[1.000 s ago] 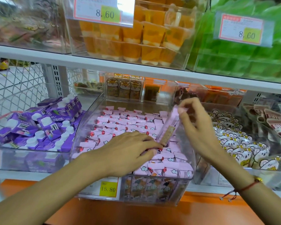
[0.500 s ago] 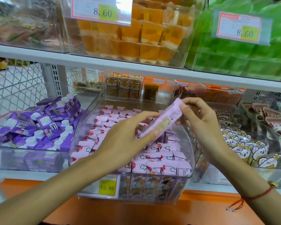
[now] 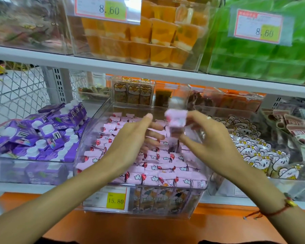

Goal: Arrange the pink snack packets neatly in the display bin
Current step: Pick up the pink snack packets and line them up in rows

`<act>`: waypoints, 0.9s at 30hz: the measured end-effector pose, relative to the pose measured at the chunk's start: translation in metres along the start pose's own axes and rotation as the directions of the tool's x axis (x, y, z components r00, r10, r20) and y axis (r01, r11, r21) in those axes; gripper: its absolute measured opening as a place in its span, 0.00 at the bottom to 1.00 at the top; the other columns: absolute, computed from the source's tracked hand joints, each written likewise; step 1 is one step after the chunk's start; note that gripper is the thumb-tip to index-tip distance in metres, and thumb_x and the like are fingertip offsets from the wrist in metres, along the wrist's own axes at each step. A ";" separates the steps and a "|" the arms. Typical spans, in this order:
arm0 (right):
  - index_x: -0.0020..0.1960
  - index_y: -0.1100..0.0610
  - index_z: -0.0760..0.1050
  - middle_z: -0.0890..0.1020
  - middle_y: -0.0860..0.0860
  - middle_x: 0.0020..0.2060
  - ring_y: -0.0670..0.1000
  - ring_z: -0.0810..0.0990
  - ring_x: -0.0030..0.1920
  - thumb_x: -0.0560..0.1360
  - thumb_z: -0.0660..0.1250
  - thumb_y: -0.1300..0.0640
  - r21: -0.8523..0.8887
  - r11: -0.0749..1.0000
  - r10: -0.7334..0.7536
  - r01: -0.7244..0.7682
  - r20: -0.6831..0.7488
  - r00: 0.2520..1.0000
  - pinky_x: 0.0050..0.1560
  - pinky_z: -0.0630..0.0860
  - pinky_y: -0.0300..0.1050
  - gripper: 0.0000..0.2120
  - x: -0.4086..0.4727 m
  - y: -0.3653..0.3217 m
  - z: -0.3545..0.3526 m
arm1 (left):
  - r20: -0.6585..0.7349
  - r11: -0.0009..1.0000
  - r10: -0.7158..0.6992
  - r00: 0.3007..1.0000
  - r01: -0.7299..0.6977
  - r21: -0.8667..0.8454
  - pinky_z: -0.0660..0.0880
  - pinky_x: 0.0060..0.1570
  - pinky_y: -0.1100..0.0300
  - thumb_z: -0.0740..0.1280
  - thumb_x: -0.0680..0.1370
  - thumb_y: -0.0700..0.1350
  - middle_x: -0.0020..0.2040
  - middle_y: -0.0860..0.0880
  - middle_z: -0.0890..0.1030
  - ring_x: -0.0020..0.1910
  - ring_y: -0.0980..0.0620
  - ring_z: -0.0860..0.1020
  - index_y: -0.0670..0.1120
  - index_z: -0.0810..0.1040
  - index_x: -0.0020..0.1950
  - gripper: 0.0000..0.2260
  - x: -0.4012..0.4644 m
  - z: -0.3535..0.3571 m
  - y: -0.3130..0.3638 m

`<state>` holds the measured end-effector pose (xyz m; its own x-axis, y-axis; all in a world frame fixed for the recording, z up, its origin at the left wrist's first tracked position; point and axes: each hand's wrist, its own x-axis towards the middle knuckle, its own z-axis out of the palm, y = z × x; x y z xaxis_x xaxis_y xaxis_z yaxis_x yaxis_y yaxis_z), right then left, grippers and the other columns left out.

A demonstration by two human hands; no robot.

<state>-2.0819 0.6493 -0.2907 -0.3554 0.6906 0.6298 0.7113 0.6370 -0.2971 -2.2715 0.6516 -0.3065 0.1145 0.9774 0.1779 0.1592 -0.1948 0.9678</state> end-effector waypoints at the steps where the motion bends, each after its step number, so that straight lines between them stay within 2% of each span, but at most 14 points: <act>1: 0.55 0.52 0.73 0.81 0.40 0.44 0.40 0.79 0.44 0.73 0.70 0.53 0.160 0.983 0.100 -0.094 -0.029 0.995 0.45 0.75 0.35 0.12 0.000 0.002 0.001 | 0.024 0.984 0.093 0.995 -0.096 0.151 0.77 0.49 0.54 0.57 0.81 0.52 0.45 0.55 0.84 0.44 0.58 0.82 0.52 0.81 0.50 0.13 0.000 -0.002 -0.004; 3: 0.57 0.54 0.69 0.80 0.37 0.34 0.39 0.78 0.37 0.74 0.68 0.55 0.431 0.872 0.275 -0.231 -0.043 0.960 0.40 0.73 0.30 0.14 0.003 0.007 0.003 | 0.147 0.881 0.189 0.971 -0.234 0.411 0.76 0.54 0.54 0.60 0.81 0.49 0.53 0.59 0.81 0.50 0.59 0.79 0.56 0.78 0.57 0.10 -0.005 -0.006 -0.011; 5: 0.68 0.54 0.59 0.80 0.36 0.31 0.42 0.79 0.36 0.74 0.67 0.56 0.557 0.775 0.360 -0.298 -0.002 0.933 0.38 0.74 0.31 0.27 0.004 0.012 0.002 | 0.313 0.754 0.177 0.933 -0.333 0.567 0.75 0.55 0.53 0.59 0.81 0.49 0.59 0.58 0.77 0.53 0.58 0.76 0.59 0.74 0.63 0.12 -0.006 -0.007 -0.016; 7: 0.74 0.51 0.47 0.83 0.41 0.34 0.46 0.82 0.36 0.73 0.67 0.55 0.554 0.769 0.366 -0.319 0.028 0.930 0.38 0.76 0.34 0.38 0.002 0.016 0.003 | 0.452 0.572 0.140 0.881 -0.445 0.689 0.70 0.60 0.56 0.56 0.82 0.52 0.65 0.59 0.72 0.62 0.59 0.70 0.59 0.70 0.68 0.15 -0.007 -0.005 -0.017; 9: 0.75 0.46 0.47 0.83 0.50 0.35 0.50 0.82 0.36 0.73 0.67 0.51 0.456 0.833 0.338 -0.313 0.027 0.941 0.37 0.76 0.35 0.39 0.002 0.016 0.004 | 0.509 0.485 0.102 0.855 -0.490 0.725 0.66 0.63 0.58 0.52 0.83 0.53 0.69 0.60 0.68 0.66 0.59 0.65 0.60 0.67 0.70 0.16 -0.006 -0.005 -0.017; 10: 0.74 0.45 0.50 0.82 0.51 0.35 0.49 0.81 0.35 0.73 0.67 0.50 0.394 0.871 0.311 -0.292 0.017 0.950 0.37 0.75 0.34 0.36 0.001 0.016 0.005 | 0.515 0.475 0.088 0.853 -0.490 0.731 0.66 0.63 0.58 0.51 0.83 0.54 0.70 0.60 0.67 0.67 0.59 0.65 0.60 0.66 0.71 0.17 -0.005 -0.006 -0.017; 13: 0.69 0.43 0.56 0.81 0.45 0.38 0.41 0.80 0.37 0.73 0.68 0.48 0.219 0.952 0.211 -0.212 0.029 0.977 0.38 0.77 0.34 0.30 0.001 0.013 0.011 | 0.520 0.455 0.075 0.851 -0.493 0.741 0.67 0.60 0.58 0.51 0.83 0.54 0.68 0.60 0.68 0.64 0.58 0.66 0.60 0.66 0.71 0.17 -0.005 -0.005 -0.016; 16: 0.66 0.43 0.59 0.79 0.46 0.47 0.43 0.80 0.40 0.73 0.70 0.51 0.063 0.987 0.142 -0.150 0.115 0.983 0.43 0.79 0.47 0.28 0.001 0.010 0.014 | 0.516 0.478 0.061 0.854 -0.479 0.736 0.68 0.61 0.55 0.52 0.83 0.53 0.68 0.60 0.70 0.64 0.57 0.66 0.60 0.66 0.71 0.16 -0.005 -0.005 -0.016; 17: 0.65 0.44 0.61 0.77 0.46 0.49 0.43 0.79 0.40 0.72 0.71 0.52 0.036 0.988 0.142 -0.148 0.130 0.981 0.44 0.79 0.49 0.27 0.002 0.010 0.013 | 0.515 0.487 0.057 0.855 -0.474 0.734 0.68 0.62 0.55 0.52 0.83 0.53 0.67 0.60 0.70 0.64 0.58 0.66 0.60 0.67 0.70 0.16 -0.006 -0.005 -0.016; 21: 0.59 0.50 0.67 0.77 0.45 0.44 0.43 0.77 0.41 0.68 0.76 0.55 0.049 0.984 0.163 -0.171 0.130 0.978 0.43 0.77 0.42 0.25 0.005 0.016 -0.001 | 0.520 0.497 0.047 0.853 -0.471 0.729 0.68 0.62 0.54 0.51 0.83 0.53 0.67 0.60 0.69 0.65 0.58 0.66 0.61 0.67 0.70 0.16 -0.007 -0.006 -0.017; 24: 0.54 0.53 0.74 0.76 0.48 0.47 0.43 0.76 0.43 0.66 0.77 0.57 -0.060 0.990 0.135 -0.130 0.075 0.988 0.45 0.75 0.41 0.19 0.008 0.018 -0.010 | 0.521 0.497 0.041 0.853 -0.469 0.730 0.67 0.63 0.55 0.51 0.83 0.53 0.68 0.60 0.68 0.66 0.57 0.65 0.61 0.67 0.70 0.17 -0.006 -0.007 -0.019; 27: 0.52 0.53 0.76 0.73 0.45 0.45 0.40 0.72 0.40 0.68 0.75 0.57 -0.172 0.980 0.107 -0.097 0.047 0.993 0.45 0.70 0.39 0.15 0.011 0.018 -0.013 | 0.524 0.494 0.042 0.851 -0.474 0.729 0.65 0.63 0.58 0.51 0.83 0.54 0.69 0.60 0.67 0.66 0.58 0.64 0.61 0.67 0.70 0.17 -0.004 -0.007 -0.020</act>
<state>-2.0654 0.6640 -0.2797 -0.3056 0.7703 0.5597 0.8362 0.4982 -0.2292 -2.2816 0.6519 -0.3257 0.6179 0.7800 0.0989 0.7395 -0.6193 0.2638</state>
